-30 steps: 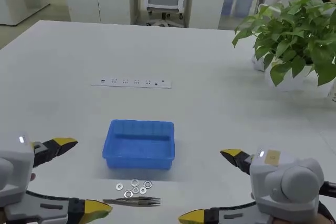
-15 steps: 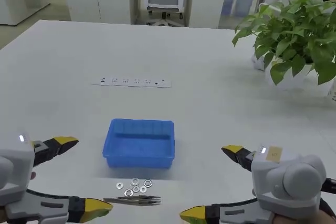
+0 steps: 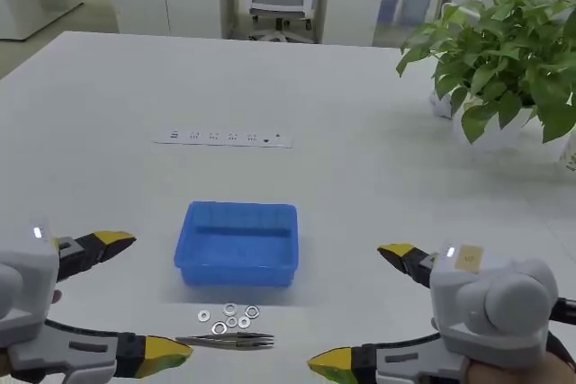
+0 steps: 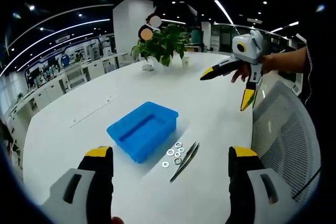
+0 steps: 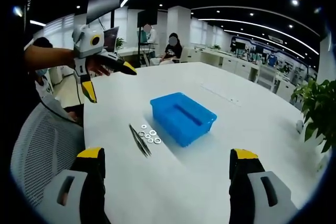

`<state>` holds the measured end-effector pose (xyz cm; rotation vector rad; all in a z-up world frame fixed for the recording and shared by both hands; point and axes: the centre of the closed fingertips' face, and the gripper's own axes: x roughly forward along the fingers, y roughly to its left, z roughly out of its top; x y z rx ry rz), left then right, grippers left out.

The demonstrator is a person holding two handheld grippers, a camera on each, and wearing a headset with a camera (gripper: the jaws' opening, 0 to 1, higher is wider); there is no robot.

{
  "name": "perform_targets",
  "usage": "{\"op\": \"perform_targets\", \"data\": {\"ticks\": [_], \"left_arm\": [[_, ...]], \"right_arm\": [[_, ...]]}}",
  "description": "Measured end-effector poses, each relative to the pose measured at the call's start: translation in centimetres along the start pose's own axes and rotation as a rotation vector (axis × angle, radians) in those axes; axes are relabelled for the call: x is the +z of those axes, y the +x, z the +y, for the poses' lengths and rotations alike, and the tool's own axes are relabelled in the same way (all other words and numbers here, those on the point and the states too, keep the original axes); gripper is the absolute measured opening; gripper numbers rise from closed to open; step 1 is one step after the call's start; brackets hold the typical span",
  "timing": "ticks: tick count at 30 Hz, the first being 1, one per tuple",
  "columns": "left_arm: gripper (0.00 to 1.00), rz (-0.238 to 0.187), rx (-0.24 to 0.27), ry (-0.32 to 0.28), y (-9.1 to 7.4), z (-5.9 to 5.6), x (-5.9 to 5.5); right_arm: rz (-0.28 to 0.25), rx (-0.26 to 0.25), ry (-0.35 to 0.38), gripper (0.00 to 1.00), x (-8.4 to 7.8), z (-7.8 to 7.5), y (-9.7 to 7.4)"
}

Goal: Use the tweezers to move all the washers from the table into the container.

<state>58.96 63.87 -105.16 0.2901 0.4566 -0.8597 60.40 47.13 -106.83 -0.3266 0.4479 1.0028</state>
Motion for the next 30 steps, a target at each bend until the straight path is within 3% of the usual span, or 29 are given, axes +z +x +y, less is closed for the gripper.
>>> {"op": "perform_targets", "data": {"ticks": [30], "left_arm": [[0.99,-0.021,0.004,-0.022,-0.25,0.61,0.12]], "right_arm": [[-0.003,-0.019,0.0,1.0,0.35,-0.82,-0.23]]}}
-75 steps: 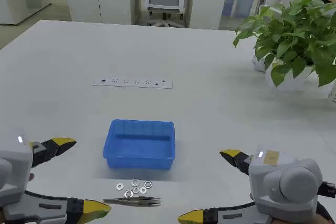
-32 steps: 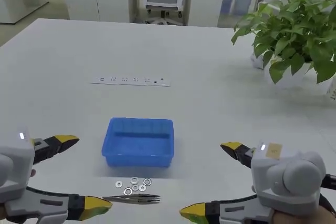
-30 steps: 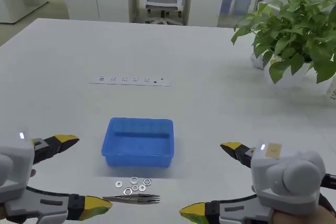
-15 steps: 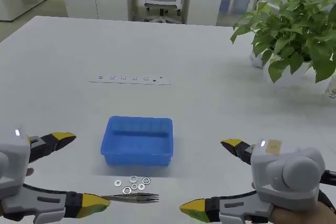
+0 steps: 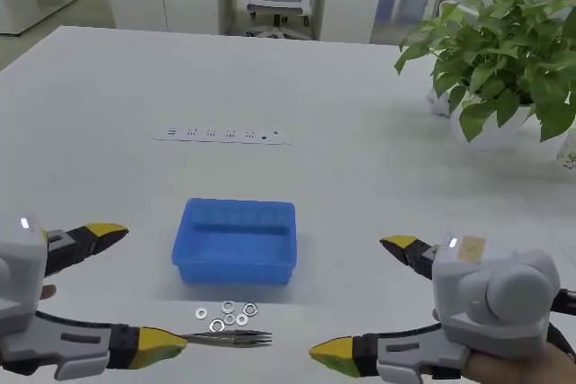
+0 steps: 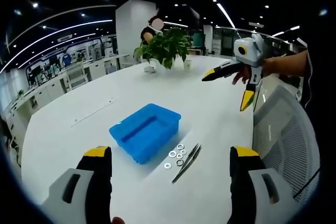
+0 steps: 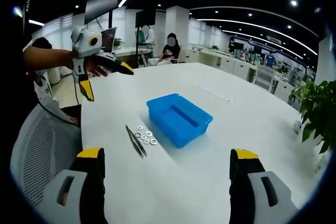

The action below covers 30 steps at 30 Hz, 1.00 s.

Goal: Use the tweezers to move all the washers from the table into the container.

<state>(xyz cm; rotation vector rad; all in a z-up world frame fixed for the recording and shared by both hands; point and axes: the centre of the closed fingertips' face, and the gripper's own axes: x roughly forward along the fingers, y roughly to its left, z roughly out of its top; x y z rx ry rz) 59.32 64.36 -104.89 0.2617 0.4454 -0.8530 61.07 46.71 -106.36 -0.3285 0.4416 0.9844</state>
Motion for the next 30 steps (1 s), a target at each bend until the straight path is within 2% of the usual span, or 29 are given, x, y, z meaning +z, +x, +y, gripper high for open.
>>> {"op": "perform_targets", "data": {"ticks": [11,16,25,30], "left_arm": [[0.99,0.008,-0.003,0.009,0.0,0.0,-0.1],[0.96,0.019,-0.016,0.021,0.0,0.0,-0.1],[0.89,0.065,-0.058,0.056,0.4,-0.4,-0.8],[0.87,0.105,-0.083,0.086,0.6,-0.4,-1.4]], "right_arm": [[-0.006,-0.003,-0.011,1.0,0.2,-0.3,-0.2],[-0.004,0.004,-0.018,0.99,0.2,-0.3,-0.2],[-0.004,0.029,-0.063,0.95,0.6,-0.3,0.0],[0.004,0.038,-0.08,0.92,0.6,-0.4,0.3]]}}
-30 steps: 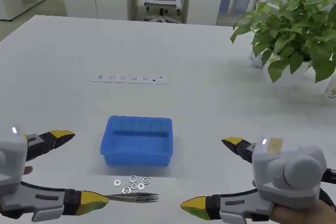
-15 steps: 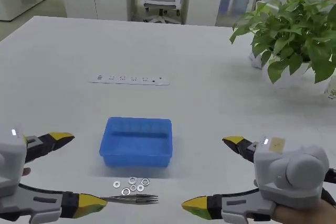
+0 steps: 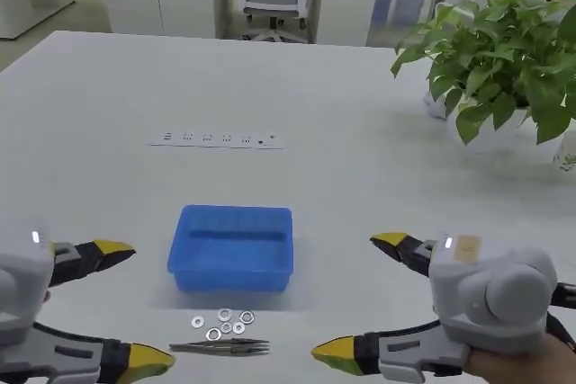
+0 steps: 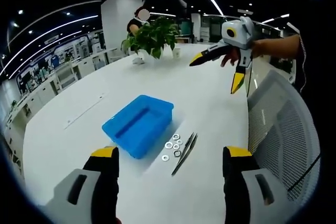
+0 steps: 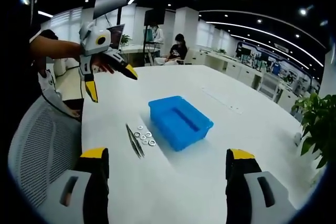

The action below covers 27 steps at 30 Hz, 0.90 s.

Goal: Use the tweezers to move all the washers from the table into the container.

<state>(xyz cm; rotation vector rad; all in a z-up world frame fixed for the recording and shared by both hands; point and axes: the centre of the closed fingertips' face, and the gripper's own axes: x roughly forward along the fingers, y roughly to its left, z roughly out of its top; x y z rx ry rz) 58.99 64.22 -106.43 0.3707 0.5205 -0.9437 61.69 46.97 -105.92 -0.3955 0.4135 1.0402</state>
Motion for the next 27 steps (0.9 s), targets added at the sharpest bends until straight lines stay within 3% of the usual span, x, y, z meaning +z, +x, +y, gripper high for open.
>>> {"op": "perform_targets", "data": {"ticks": [6,17,27], "left_arm": [[0.77,0.054,-0.042,0.024,0.3,-0.3,-0.8],[0.62,0.092,-0.099,0.063,1.4,-0.2,-1.5],[0.49,0.151,-0.145,0.103,2.5,0.0,-2.7]], "right_arm": [[0.014,0.031,-0.04,0.86,-0.1,0.3,0.5],[0.053,0.109,-0.128,0.77,-0.5,1.0,2.2],[0.078,0.196,-0.204,0.59,-0.8,2.2,3.9]]}}
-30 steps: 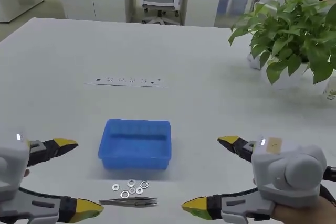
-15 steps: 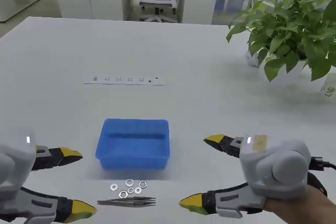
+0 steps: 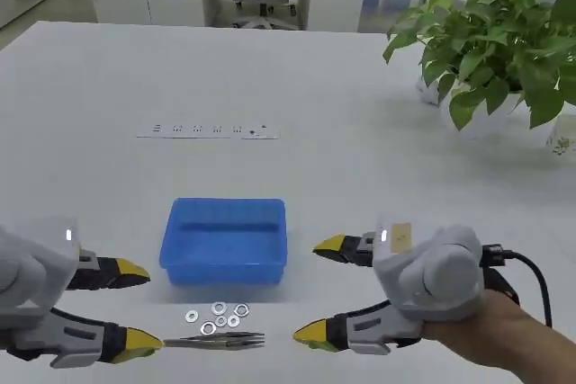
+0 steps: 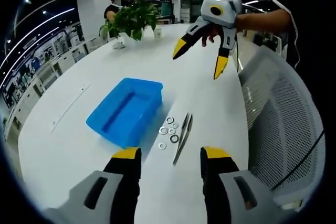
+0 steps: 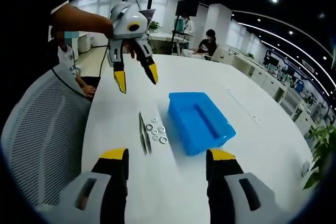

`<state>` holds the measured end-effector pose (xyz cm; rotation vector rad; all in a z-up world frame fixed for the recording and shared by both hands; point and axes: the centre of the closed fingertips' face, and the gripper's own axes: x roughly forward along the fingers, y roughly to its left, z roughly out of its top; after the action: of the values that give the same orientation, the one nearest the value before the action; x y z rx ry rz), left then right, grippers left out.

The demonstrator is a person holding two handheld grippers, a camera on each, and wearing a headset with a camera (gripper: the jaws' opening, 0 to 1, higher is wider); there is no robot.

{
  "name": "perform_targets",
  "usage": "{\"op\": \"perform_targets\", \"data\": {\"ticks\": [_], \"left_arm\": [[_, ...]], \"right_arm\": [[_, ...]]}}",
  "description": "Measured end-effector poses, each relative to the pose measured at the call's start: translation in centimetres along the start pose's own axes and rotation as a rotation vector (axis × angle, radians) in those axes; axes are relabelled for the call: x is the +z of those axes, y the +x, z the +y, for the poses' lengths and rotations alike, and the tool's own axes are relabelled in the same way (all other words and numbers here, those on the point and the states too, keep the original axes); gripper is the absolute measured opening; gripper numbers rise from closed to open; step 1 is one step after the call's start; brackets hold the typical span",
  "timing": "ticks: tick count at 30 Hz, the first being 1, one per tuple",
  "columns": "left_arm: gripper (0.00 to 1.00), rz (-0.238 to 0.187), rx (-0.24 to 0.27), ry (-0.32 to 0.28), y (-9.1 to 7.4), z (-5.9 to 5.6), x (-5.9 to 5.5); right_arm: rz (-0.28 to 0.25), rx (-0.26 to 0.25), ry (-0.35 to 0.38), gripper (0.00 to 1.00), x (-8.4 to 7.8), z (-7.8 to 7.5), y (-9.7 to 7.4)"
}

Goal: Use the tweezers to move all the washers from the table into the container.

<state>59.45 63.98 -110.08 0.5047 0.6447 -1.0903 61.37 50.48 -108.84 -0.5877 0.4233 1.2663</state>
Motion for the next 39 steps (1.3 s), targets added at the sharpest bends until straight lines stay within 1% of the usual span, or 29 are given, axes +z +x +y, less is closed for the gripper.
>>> {"op": "perform_targets", "data": {"ticks": [2,4,5,7,12,16,19,22,25,33,36,39], "left_arm": [[0.45,0.011,-0.002,0.007,0.2,0.1,-0.2],[0.44,0.019,-0.009,0.014,0.5,0.2,-0.3],[0.43,0.023,-0.018,0.017,0.7,0.2,-0.4],[0.4,0.036,-0.03,0.028,0.9,0.1,-0.7],[0.33,0.072,-0.055,0.049,1.7,-0.1,-1.3],[0.3,0.102,-0.071,0.068,2.2,-0.1,-1.8],[0.28,0.114,-0.09,0.075,2.6,0.0,-2.2],[0.26,0.133,-0.105,0.087,3.0,-0.1,-2.4],[0.25,0.15,-0.118,0.098,3.4,-0.2,-2.7],[0.2,0.202,-0.147,0.132,4.2,-0.6,-3.3],[0.18,0.234,-0.156,0.155,4.4,-0.6,-3.8],[0.17,0.25,-0.171,0.165,4.8,-0.6,-4.3]], "right_arm": [[0.009,0.019,-0.008,0.55,-0.1,0.2,0.3],[0.032,0.044,-0.02,0.52,-0.4,0.5,0.8],[0.044,0.061,-0.022,0.51,-0.6,0.8,1.0],[0.058,0.079,-0.044,0.48,-0.8,1.0,1.5],[0.085,0.122,-0.071,0.42,-1.0,1.6,2.5],[0.106,0.16,-0.097,0.39,-1.2,2.2,3.3],[0.121,0.184,-0.115,0.37,-1.5,2.6,3.9],[0.136,0.203,-0.125,0.33,-1.8,3.0,4.5],[0.141,0.215,-0.132,0.3,-1.9,3.2,4.9],[0.15,0.244,-0.141,0.26,-1.9,3.7,6.2],[0.159,0.254,-0.145,0.25,-2.0,3.8,6.8],[0.166,0.261,-0.147,0.24,-2.0,3.9,7.4]]}}
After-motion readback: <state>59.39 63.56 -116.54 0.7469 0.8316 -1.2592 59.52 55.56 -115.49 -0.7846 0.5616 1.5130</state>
